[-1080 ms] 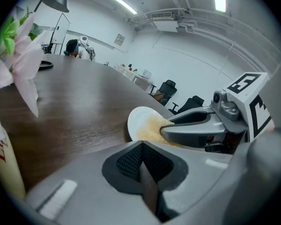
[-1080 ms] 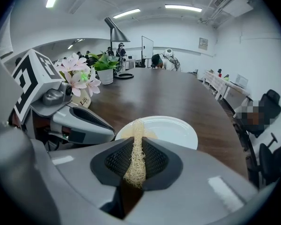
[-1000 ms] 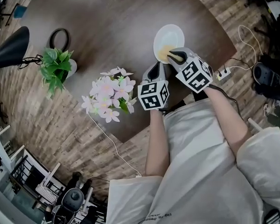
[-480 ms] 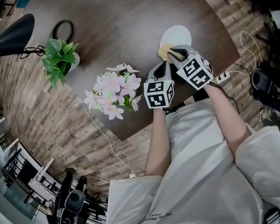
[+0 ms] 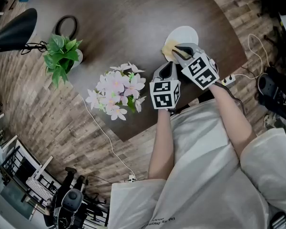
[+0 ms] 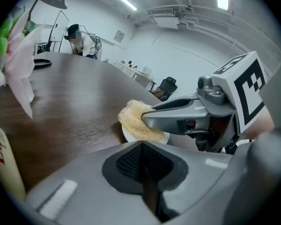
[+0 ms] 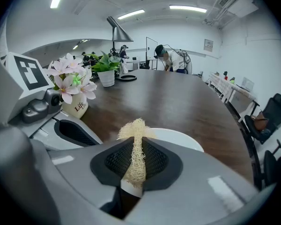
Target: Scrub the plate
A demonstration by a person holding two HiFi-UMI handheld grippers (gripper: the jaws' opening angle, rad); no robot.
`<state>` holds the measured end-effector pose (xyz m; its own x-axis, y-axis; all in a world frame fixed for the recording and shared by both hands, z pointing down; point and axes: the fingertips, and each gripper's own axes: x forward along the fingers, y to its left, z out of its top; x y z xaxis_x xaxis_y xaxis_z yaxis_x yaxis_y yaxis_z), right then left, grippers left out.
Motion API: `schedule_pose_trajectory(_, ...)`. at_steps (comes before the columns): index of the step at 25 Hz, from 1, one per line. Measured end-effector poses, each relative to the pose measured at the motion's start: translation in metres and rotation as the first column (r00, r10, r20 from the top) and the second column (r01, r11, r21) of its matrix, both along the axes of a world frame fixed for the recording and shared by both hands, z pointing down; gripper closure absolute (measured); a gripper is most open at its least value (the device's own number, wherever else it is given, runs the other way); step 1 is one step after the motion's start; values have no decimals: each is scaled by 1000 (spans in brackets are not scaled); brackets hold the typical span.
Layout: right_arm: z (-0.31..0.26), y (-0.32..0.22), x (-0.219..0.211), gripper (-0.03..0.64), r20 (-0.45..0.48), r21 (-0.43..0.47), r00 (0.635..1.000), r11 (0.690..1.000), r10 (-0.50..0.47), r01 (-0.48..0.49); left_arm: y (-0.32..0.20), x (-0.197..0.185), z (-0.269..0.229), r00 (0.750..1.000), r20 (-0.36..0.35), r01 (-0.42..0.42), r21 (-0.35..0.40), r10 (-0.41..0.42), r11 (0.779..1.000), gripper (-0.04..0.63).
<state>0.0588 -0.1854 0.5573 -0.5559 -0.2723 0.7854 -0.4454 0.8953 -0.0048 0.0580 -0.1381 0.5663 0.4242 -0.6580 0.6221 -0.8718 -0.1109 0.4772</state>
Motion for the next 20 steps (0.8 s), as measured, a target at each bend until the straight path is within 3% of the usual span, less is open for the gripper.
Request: schedule_pose_trajectory(20, 4, -21, 2, 546, 27, -3, 997, 997, -72, 72, 1, 1, -1, 1000, 16, -6, -1, 6, 1000, 595)
